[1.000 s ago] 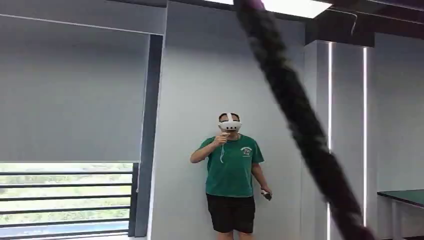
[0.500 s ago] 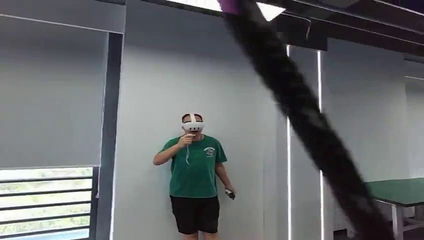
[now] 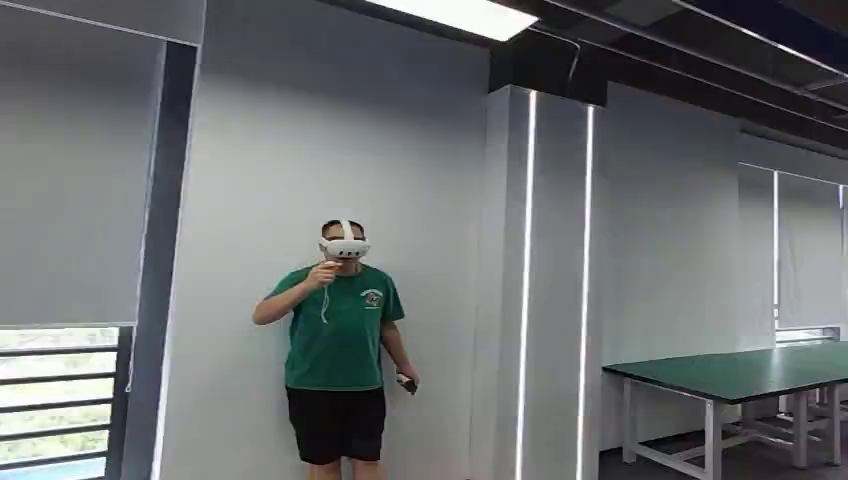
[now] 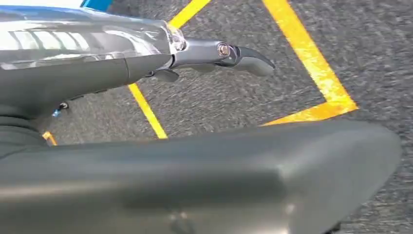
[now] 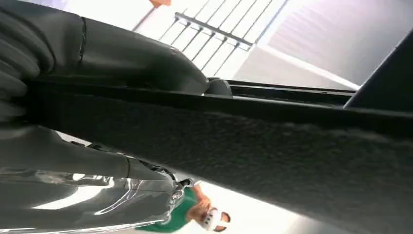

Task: Take the parts from the cabinet and place them on the table.

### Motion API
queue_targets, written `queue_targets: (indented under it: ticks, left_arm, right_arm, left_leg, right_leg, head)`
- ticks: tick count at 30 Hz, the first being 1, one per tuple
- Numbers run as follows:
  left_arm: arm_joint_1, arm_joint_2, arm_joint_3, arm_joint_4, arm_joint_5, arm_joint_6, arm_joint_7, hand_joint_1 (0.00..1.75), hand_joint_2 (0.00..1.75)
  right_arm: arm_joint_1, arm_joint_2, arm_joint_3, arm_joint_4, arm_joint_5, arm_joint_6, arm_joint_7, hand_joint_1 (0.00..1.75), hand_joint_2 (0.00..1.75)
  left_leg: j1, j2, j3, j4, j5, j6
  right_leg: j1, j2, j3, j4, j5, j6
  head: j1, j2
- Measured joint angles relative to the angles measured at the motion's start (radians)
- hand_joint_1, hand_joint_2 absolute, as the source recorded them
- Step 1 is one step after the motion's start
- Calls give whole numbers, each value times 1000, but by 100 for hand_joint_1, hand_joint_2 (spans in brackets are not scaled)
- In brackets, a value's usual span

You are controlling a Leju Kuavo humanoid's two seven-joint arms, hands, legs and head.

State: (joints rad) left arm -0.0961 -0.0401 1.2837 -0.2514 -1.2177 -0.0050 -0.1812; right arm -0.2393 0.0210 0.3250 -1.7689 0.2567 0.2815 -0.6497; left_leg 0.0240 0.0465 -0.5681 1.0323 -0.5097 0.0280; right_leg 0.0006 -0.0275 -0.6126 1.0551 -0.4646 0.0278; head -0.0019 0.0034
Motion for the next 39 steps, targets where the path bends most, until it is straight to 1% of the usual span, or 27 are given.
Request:
queue_targets:
  ticks: [1, 5, 6, 7, 8, 10, 11, 12, 13, 15, 16, 17, 20, 21, 22, 23, 25, 26, 27, 28, 30, 31, 32, 36, 37, 38, 39]
  left_arm:
    - [0, -1, 0, 0, 0, 0, 0, 0, 175]
    - [-1, -2, 1, 0, 8, -3, -1, 0, 175]
    - [-4, -2, 1, 0, 11, -4, -3, 0, 175]
    - [-4, -2, 1, 0, 13, -5, -6, 0, 175]
    - [-4, -4, 1, 0, 14, -6, -6, 0, 175]
    - [2, -4, 1, 0, 15, -6, -7, 0, 175]
    - [6, -4, 2, 0, 16, -6, -7, 0, 175]
    - [8, -4, 2, 0, 19, -6, -7, 0, 175]
    - [8, -4, 2, 0, 23, -6, -6, 0, 175]
    - [6, -4, 3, 0, 26, -6, -6, 0, 175]
    - [6, -4, 4, 0, 26, -6, -6, 0, 175]
    - [7, -5, 5, 0, 26, -6, -7, 0, 175]
    - [6, -6, 5, 0, 26, -6, -9, 0, 175]
    - [3, -12, 5, 1, 26, -7, -10, 0, 175]
    - [1, -10, 5, 1, 26, -7, -12, 0, 175]
    - [2, -10, 5, 1, 27, -7, -12, 0, 175]
    - [5, -10, 5, 1, 27, -7, -12, 0, 175]
    - [6, -11, 5, 1, 27, -7, -12, 0, 175]
    - [7, -11, 5, 1, 27, -7, -12, 0, 175]
    - [6, -12, 5, 1, 27, -7, -12, 0, 175]
    - [5, -13, 5, 1, 27, -7, -10, 0, 175]
    - [6, -14, 5, 1, 27, -7, -7, 0, 175]
    - [6, -16, 5, 1, 27, -7, -6, 0, 175]
    - [3, -17, 5, 1, 26, -8, -6, 0, 175]
    - [1, -17, 5, 1, 26, -8, -6, 0, 175]
    - [0, -17, 5, 1, 26, -8, -6, 0, 175]
    - [1, -18, 5, 1, 26, -8, -6, 0, 175]
  right_arm:
    - [-1, 0, 0, 0, -3, -1, 0, 175, 175]
    - [6, -3, -4, -3, -9, -6, 1, 175, 175]
    - [10, -3, -4, -8, -11, -6, 2, 175, 175]
    - [10, -3, -4, -11, -14, -6, 0, 175, 175]
    - [11, -3, -5, -11, -16, -7, 0, 175, 175]
    - [22, -4, -6, -11, -19, -7, 0, 175, 175]
    - [28, -5, -6, -11, -20, -7, 0, 175, 175]
    - [35, -7, -8, -11, -20, -7, 0, 175, 175]
    - [39, -8, -11, -11, -21, -7, 0, 175, 175]
    - [43, -9, -13, -14, -24, -7, 0, 175, 175]
    - [43, -10, -15, -16, -26, -7, 0, 175, 175]
    - [43, -11, -19, -16, -27, -7, 0, 175, 175]
    - [57, -15, -31, -28, -32, -6, -1, 175, 175]
    - [58, -17, -36, -32, -33, -6, -1, 175, 175]
    - [57, -19, -41, -36, -36, -6, -2, 175, 175]
    - [54, -21, -44, -38, -37, -6, -2, 175, 175]
    - [58, -23, -49, -39, -40, -6, -2, 175, 175]
    - [62, -25, -53, -39, -40, -6, -2, 175, 175]
    - [66, -27, -58, -39, -41, -6, -2, 175, 175]
    - [68, -28, -60, -39, -42, -6, -2, 175, 175]
    - [68, -31, -63, -45, -43, -5, -2, 175, 175]
    - [68, -32, -65, -50, -43, -5, -2, 175, 175]
    - [67, -32, -68, -51, -44, -3, -2, 175, 175]
    - [71, -32, -77, -61, -46, 3, -2, 175, 175]
    - [72, -32, -77, -66, -47, 3, -3, 175, 175]
    - [68, -31, -77, -69, -50, 3, -3, 175, 175]
    - [68, -31, -78, -69, -50, 3, -3, 175, 175]
  left_leg:
    - [-2, 6, 5, -2, -3, -5]
    - [-5, 38, 18, -14, -8, -25]
    - [-1, 24, 19, -9, -20, -31]
    - [-2, -7, 9, 17, -37, -30]
    - [-2, -24, -20, 78, -72, -31]
    - [-3, -36, -112, 254, -143, -35]
    - [-3, -38, -142, 302, -148, -35]
    - [-3, -38, -147, 298, -128, -35]
    - [-2, -39, -131, 250, -88, -35]
    - [3, -55, -57, 69, 23, -34]
    - [8, -98, -37, 29, 22, -32]
    - [11, -106, -36, 9, 19, -31]
    - [1, -92, -36, 16, 17, -18]
    - [9, -81, -32, 9, 20, -10]
    - [8, -75, -28, 6, 18, -3]
    - [7, -66, -24, 5, 17, 0]
    - [5, -45, -23, 5, 13, 5]
    - [5, -36, -23, 6, 11, 5]
    - [5, -27, -21, 6, 9, 5]
    - [5, -20, -17, 6, 6, 3]
    - [4, -7, -3, 5, -2, -1]
    - [3, -2, 4, 3, -7, -3]
    - [-3, 4, 7, 3, -10, -9]
    - [-4, 36, 24, -12, -15, -32]
    - [-2, 14, 24, 0, -29, -34]
    - [-2, -13, 5, 44, -58, -33]
    - [-2, -29, -34, 125, -98, -33]
  right_leg:
    - [9, -29, 22, -35, -12, -4]
    - [16, 4, 21, -53, -10, -20]
    - [3, 9, 32, -66, -3, -27]
    - [3, 16, 34, -69, -2, -32]
    - [3, 21, 34, -69, -3, -35]
    - [5, 42, 35, -68, -6, -39]
    - [5, 53, 36, -68, -6, -39]
    - [5, 65, 39, -67, -8, -39]
    - [4, 75, 42, -67, -10, -37]
    - [2, 97, 51, -59, -21, -30]
    - [2, 105, 48, -52, -28, -24]
    - [6, 115, 38, -37, -31, -19]
    - [-3, 136, 32, -46, -27, -5]
    - [-3, 133, 32, -42, -35, 0]
    - [2, 85, 25, -18, -52, 6]
    - [-1, 57, -3, 41, -86, 11]
    - [-4, 40, -84, 198, -151, 18]
    - [-6, 39, -120, 262, -167, 21]
    - [-6, 37, -132, 273, -154, 22]
    - [-6, 36, -116, 234, -121, 23]
    - [-4, 18, -30, 56, -23, 13]
    - [1, -12, 9, -24, 5, 4]
    - [14, -29, 19, -38, -10, -2]
    - [12, 5, 21, -53, -6, -20]
    - [5, 9, 31, -63, -2, -26]
    - [2, 15, 34, -67, -1, -32]
    - [2, 22, 35, -67, -3, -35]
  head:
    - [0, 0]
    - [0, 0]
    - [0, 0]
    - [0, 0]
    - [0, 0]
    - [0, 0]
    - [0, 0]
    - [0, 0]
    - [0, 0]
    - [0, 0]
    - [0, 0]
    - [0, 0]
    - [0, 0]
    - [0, 0]
    - [0, 0]
    - [0, 0]
    - [0, 0]
    - [0, 0]
    - [0, 0]
    - [0, 0]
    - [0, 0]
    - [0, 0]
    - [0, 0]
    - [0, 0]
    - [0, 1]
    - [1, 0]
    - [1, 0]
